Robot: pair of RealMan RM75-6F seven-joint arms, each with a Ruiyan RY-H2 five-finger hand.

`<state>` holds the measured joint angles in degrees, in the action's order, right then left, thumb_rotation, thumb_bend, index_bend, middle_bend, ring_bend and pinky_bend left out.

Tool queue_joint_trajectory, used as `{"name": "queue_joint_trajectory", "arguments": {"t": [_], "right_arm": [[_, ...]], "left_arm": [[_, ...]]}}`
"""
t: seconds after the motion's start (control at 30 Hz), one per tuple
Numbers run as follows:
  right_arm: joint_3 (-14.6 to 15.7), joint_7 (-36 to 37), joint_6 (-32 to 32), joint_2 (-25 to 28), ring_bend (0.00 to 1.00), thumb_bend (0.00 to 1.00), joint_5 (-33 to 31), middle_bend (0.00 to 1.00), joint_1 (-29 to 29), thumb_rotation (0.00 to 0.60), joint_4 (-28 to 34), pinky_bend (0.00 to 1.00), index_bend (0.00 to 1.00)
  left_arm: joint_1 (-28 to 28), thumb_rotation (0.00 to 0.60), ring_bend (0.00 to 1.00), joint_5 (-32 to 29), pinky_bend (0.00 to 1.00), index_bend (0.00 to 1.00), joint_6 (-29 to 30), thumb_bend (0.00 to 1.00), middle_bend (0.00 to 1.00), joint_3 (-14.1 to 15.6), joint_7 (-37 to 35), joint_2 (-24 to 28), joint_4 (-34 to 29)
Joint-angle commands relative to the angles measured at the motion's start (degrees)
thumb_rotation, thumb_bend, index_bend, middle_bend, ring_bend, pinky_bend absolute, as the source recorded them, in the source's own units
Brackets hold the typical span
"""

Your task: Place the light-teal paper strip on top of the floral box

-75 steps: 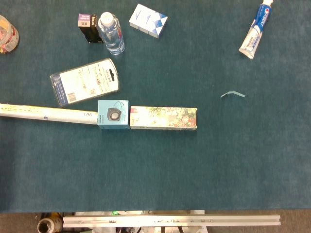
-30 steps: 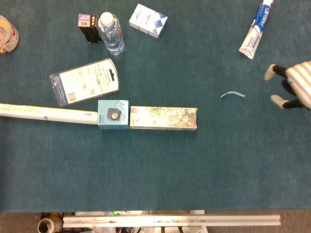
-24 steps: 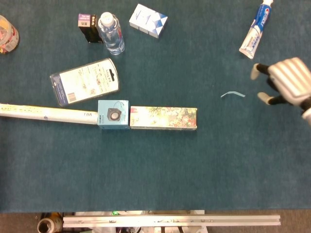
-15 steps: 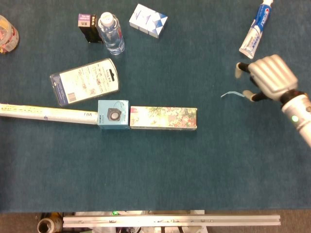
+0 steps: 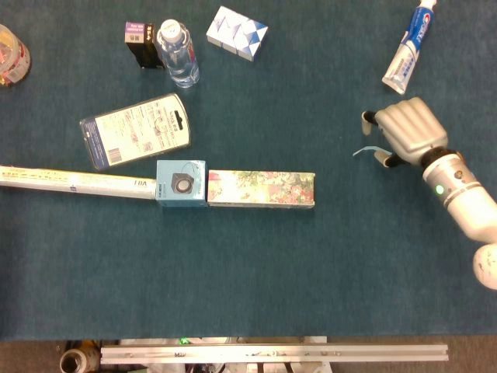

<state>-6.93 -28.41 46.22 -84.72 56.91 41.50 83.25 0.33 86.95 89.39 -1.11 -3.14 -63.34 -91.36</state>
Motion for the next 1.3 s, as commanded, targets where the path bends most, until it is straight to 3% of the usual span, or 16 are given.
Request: {"name": "queue_joint_trajectory", "arguments": {"t": [0.03, 0.63, 1.3], "right_arm": [[0.6, -1.4, 0.4, -1.0, 1.0, 0.25, -1.8, 1.0, 0.5, 0.6, -0.9, 1.0, 0.44], [2.9, -6.3, 1.6, -4.6, 1.0, 0.28, -9.4, 1.0, 1.9, 0.6, -4.7, 1.0, 0.49], [2.8, -7.7, 2.4, -7.5, 1.0, 0.34, -12.5, 1.0, 3.3, 0.6, -7.2, 1.0, 0.58]], "left_arm": [[0.1, 0.6, 0.21, -0.1, 0.07, 0.17, 0.1, 0.28, 0.23, 0.0, -0.3, -0.1, 0.3], [0.3, 0.6, 0.21, 0.0, 0.07, 0.17, 0.0, 0.28, 0.23, 0.2, -1.9, -0.7, 2.0], [0.3, 0.6, 0.21, -0.7, 0.07, 0.17, -0.5, 0.28, 0.23, 0.0, -2.5, -1.0, 2.9]]}}
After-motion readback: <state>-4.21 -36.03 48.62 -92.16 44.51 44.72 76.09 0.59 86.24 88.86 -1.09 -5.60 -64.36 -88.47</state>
